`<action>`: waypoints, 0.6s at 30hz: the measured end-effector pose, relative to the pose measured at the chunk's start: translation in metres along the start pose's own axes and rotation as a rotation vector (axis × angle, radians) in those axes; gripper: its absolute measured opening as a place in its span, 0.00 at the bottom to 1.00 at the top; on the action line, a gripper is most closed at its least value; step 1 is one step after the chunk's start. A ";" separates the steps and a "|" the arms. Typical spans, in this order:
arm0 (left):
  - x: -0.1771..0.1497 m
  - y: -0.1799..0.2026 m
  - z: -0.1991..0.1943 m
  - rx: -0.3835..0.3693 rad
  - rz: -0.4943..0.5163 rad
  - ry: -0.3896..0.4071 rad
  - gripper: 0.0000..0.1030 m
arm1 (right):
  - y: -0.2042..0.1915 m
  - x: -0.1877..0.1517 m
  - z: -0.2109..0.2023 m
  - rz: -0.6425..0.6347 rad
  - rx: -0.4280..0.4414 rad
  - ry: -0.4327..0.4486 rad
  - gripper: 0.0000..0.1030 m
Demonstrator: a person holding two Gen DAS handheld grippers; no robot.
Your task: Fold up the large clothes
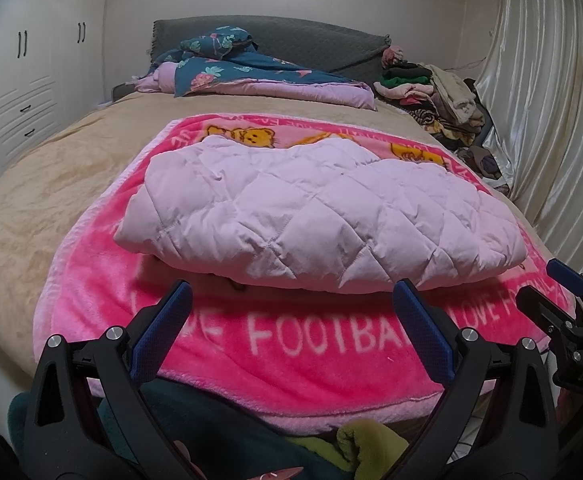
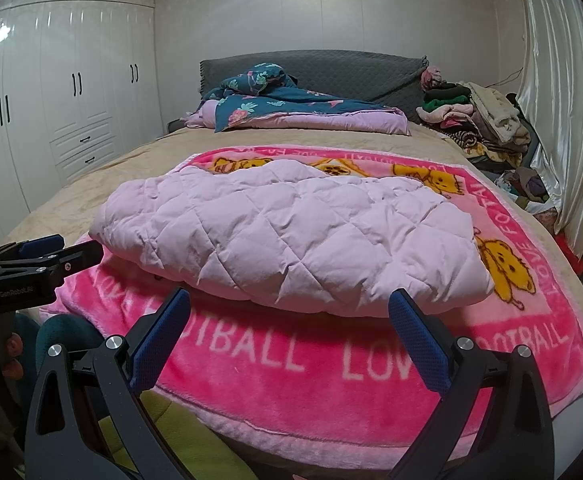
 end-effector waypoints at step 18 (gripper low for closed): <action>0.007 -0.043 0.025 0.108 -0.088 -0.061 0.91 | 0.102 -0.009 -0.008 0.242 -0.184 0.004 0.96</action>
Point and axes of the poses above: each gripper's, at about its wrist camera, not at the fingertips, and z roughly the way its jaws point, y to its right, x to its top, the point moved 1 cm from there along z, roughly the way its jaws point, and after that the axes turned 1 degree about -x, right-handed, at the moved point
